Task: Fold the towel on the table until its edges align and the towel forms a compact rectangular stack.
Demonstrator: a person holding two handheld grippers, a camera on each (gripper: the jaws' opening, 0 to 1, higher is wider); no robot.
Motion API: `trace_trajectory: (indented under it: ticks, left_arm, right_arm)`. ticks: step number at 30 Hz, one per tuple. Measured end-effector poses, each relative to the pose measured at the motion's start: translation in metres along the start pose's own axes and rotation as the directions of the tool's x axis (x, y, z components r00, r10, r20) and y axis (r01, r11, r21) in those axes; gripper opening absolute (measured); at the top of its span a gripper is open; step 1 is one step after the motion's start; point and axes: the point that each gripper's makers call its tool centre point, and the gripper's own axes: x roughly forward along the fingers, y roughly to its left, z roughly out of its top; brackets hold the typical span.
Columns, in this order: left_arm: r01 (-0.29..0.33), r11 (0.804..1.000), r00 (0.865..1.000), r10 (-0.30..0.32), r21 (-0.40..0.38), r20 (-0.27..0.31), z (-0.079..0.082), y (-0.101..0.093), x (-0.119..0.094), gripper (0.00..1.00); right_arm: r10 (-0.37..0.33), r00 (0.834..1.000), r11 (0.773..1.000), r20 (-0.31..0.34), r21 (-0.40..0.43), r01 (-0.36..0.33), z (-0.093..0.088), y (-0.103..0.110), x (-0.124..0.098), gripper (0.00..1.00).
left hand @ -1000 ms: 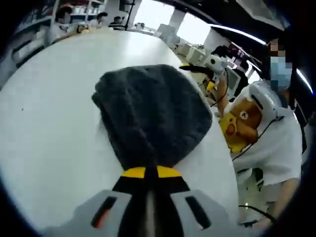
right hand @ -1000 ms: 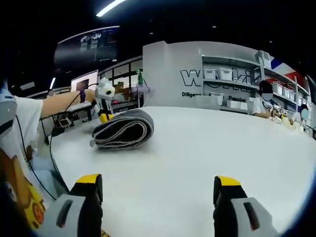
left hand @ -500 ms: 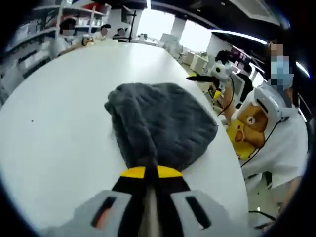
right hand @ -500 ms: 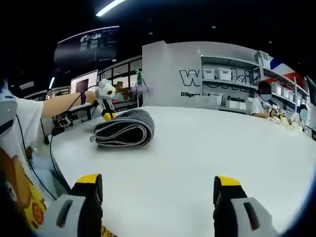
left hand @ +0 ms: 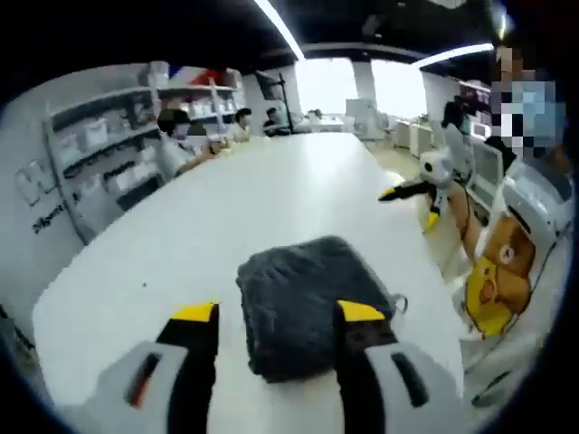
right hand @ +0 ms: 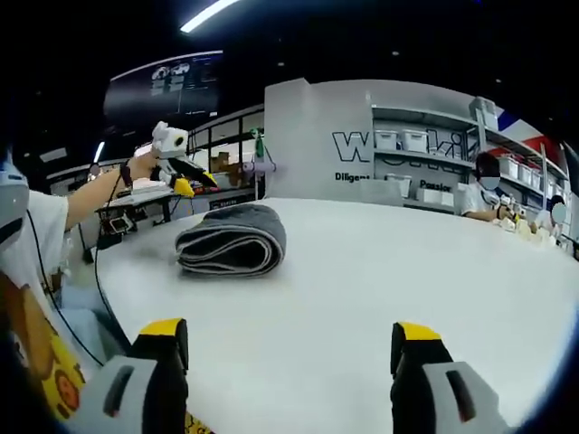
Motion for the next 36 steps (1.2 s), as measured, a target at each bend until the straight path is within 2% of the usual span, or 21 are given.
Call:
trace_trajectory:
  ticks: [1,2,3,5,6,7,8,10,14,16,17,18,21,22,24,31,36]
  left_arm:
    - [-0.064,0.996,0.997,0.067,-0.059,0.044,0.002,-0.002,-0.01,0.64]
    - [-0.11,0.983,0.99,0.121,-0.145,0.067,-0.002,-0.005,-0.021,0.66]
    - [-0.141,0.971,0.982,0.162,-0.193,0.1,-0.004,-0.01,-0.031,0.7]
    - [-0.241,0.949,0.942,0.28,-0.205,0.187,-0.008,-0.012,-0.053,0.8]
    - [-0.303,0.923,0.921,0.348,-0.239,0.175,-0.021,-0.015,-0.067,0.83]
    - [-0.332,0.907,0.911,0.379,-0.257,0.16,-0.03,-0.017,-0.074,0.85]
    - [-0.385,0.88,0.893,0.431,-0.279,0.127,-0.045,-0.022,-0.085,0.87]
    - [-0.419,0.861,0.875,0.468,-0.287,0.126,-0.062,-0.034,-0.094,0.98]
    - [-0.454,0.833,0.865,0.497,-0.315,0.067,-0.096,-0.059,-0.097,0.99]
    - [-0.482,0.807,0.846,0.53,-0.34,0.057,-0.11,-0.068,-0.097,0.99]
    - [-0.485,0.802,0.845,0.532,-0.348,0.051,-0.114,-0.072,-0.096,0.99]
    - [-0.487,0.788,0.842,0.538,-0.378,0.035,-0.125,-0.08,-0.093,0.99]
    - [-0.497,0.764,0.831,0.556,-0.411,0.028,-0.137,-0.089,-0.089,0.99]
    - [-0.497,0.755,0.828,0.56,-0.427,0.027,-0.14,-0.09,-0.088,0.99]
    - [-0.494,0.75,0.825,0.564,-0.441,0.035,-0.14,-0.091,-0.086,0.99]
    - [-0.508,0.74,0.816,0.577,-0.441,0.029,-0.139,-0.088,-0.083,0.99]
    - [-0.539,0.727,0.8,0.599,-0.426,0.01,-0.14,-0.086,-0.088,0.99]
  right_arm:
    - [0.001,1.0,1.0,0.001,0.0,-0.001,0.001,-0.001,0.0,0.97]
    - [0.001,1.0,1.0,0.001,0.001,-0.001,0.001,-0.002,0.001,0.97]
    - [0.003,1.0,1.0,0.001,-0.002,-0.003,0.002,-0.004,0.002,0.97]
    - [0.008,1.0,1.0,0.001,-0.003,-0.008,0.002,-0.005,0.003,0.97]
    - [0.012,1.0,1.0,-0.001,-0.005,-0.012,0.003,-0.004,0.005,0.97]
    - [0.014,1.0,1.0,-0.003,-0.008,-0.014,0.003,-0.004,0.005,0.97]
    - [0.018,1.0,1.0,-0.006,-0.013,-0.018,0.003,-0.004,0.006,0.97]
    - [0.023,1.0,1.0,-0.007,-0.016,-0.023,0.004,-0.003,0.007,0.97]
    - [0.031,0.999,0.999,-0.016,-0.024,-0.032,0.003,-0.001,0.011,0.97]
    - [0.034,0.999,0.999,-0.023,-0.024,-0.035,0.002,0.0,0.013,0.97]
    - [0.036,0.999,0.999,-0.027,-0.026,-0.037,0.002,0.001,0.014,0.97]
    - [0.038,0.999,0.999,-0.031,-0.028,-0.039,0.002,0.001,0.014,0.97]
    - [0.047,0.998,0.998,-0.047,-0.041,-0.049,0.002,0.003,0.016,0.97]
    - [0.05,0.997,0.998,-0.05,-0.044,-0.052,0.002,0.003,0.017,0.97]
    - [0.055,0.997,0.997,-0.056,-0.051,-0.058,0.003,0.003,0.019,0.97]
    - [0.068,0.996,0.996,-0.059,-0.055,-0.071,0.005,0.004,0.024,0.97]
    - [0.05,0.996,0.997,-0.068,-0.048,-0.053,0.003,-0.003,0.023,0.97]
